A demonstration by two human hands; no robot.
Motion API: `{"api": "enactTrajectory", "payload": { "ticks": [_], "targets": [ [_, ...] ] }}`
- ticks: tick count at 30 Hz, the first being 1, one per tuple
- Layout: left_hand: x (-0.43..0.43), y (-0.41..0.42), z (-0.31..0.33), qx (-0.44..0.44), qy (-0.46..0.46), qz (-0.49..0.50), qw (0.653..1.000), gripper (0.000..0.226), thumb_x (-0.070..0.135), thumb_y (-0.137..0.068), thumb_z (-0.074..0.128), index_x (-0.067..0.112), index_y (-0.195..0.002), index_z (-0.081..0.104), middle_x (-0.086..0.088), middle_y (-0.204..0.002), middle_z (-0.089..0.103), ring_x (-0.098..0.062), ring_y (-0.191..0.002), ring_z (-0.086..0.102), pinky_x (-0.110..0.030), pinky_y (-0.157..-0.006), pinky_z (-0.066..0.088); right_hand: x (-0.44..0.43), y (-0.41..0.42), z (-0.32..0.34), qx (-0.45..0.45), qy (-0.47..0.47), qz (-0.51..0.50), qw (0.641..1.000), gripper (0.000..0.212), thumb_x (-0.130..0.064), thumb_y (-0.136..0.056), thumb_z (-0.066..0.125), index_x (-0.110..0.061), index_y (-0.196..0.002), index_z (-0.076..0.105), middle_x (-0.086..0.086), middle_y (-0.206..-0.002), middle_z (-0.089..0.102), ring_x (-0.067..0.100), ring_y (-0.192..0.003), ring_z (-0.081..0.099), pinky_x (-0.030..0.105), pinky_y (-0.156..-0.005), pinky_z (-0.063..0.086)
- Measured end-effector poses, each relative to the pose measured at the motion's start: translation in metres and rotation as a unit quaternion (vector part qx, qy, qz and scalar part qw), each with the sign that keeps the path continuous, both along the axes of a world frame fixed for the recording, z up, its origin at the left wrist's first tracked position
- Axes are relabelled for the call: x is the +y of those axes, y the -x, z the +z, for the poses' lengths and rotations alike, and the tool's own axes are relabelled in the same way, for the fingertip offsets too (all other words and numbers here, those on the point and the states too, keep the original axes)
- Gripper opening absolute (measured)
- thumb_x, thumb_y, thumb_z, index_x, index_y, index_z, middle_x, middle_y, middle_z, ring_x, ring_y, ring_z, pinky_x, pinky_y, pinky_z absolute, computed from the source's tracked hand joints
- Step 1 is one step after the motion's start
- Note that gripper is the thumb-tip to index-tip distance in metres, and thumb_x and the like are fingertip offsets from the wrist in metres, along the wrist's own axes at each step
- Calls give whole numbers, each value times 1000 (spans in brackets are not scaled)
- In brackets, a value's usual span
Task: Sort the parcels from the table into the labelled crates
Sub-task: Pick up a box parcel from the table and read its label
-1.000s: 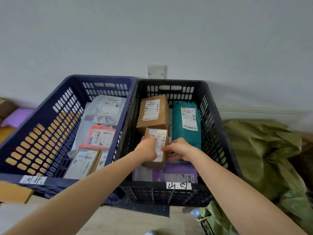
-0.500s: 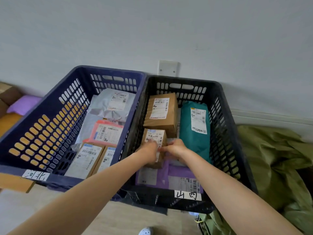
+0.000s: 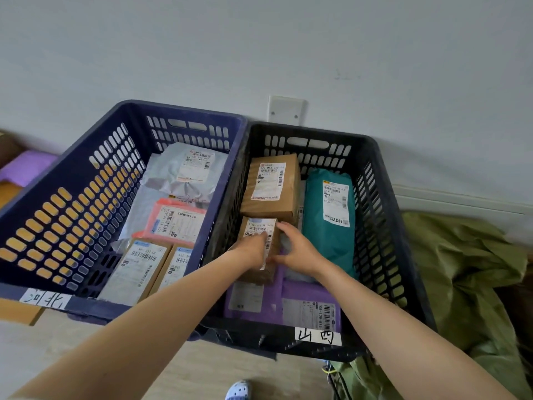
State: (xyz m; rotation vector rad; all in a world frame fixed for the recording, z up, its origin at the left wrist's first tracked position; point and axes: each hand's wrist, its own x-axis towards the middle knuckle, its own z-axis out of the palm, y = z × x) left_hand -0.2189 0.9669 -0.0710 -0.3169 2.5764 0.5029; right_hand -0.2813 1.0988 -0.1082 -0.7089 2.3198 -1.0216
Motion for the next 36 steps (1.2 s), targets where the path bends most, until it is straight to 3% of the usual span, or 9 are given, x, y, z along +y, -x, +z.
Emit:
{"api": "enactTrajectory", "payload": {
  "ticks": [6,14,20,26,31,36],
  "targets": [
    [-1,2,-2,-7,4,-10,1000,70,16,-91,61,14,-150,23,-12,-146,41,-31,-133,41,-42,-107,38,10,0,-6,-3,-26,59,998,108,-33,-70,84,-18,-154,18,-12,-161,8,3,-143,17,22,-115,21],
    [3,3,-7,-30,19,5,999,75,19,-92,60,17,-152,16,-12,-145,40,-32,-132,42,-45,-105,41,5,5,-8,-3,-74,99,992,103,-32,-75,80,-23,-154,15,-16,-160,2,8,-145,18,27,-117,22],
    [-1,4,-6,-10,-5,10,1000,65,18,-91,59,16,-148,27,-13,-142,45,-31,-129,46,-41,-103,42,4,7,-8,-22,-35,68,997,102,-25,-71,84,-26,-152,22,-16,-159,11,1,-140,20,14,-107,20],
    [1,-2,-7,10,-13,30,999,46,17,-91,57,13,-136,44,-13,-133,52,-30,-121,52,-37,-98,45,10,4,-7,-44,-26,32,998,101,-25,-73,82,-18,-153,21,0,-159,21,13,-145,21,19,-113,19],
    [3,-8,-1,22,-19,28,999,53,16,-92,56,13,-142,38,-13,-140,47,-30,-127,48,-36,-101,43,14,3,9,-19,-22,11,1000,93,-22,-76,81,-14,-151,27,5,-153,34,17,-140,32,17,-105,26],
    [5,-10,24,100,-25,40,994,58,8,-94,51,14,-148,30,-11,-144,46,-30,-130,46,-35,-101,39,24,4,35,-10,5,2,1000,88,-21,-77,81,-13,-150,31,5,-150,40,19,-138,37,20,-102,34]
  ]
}}
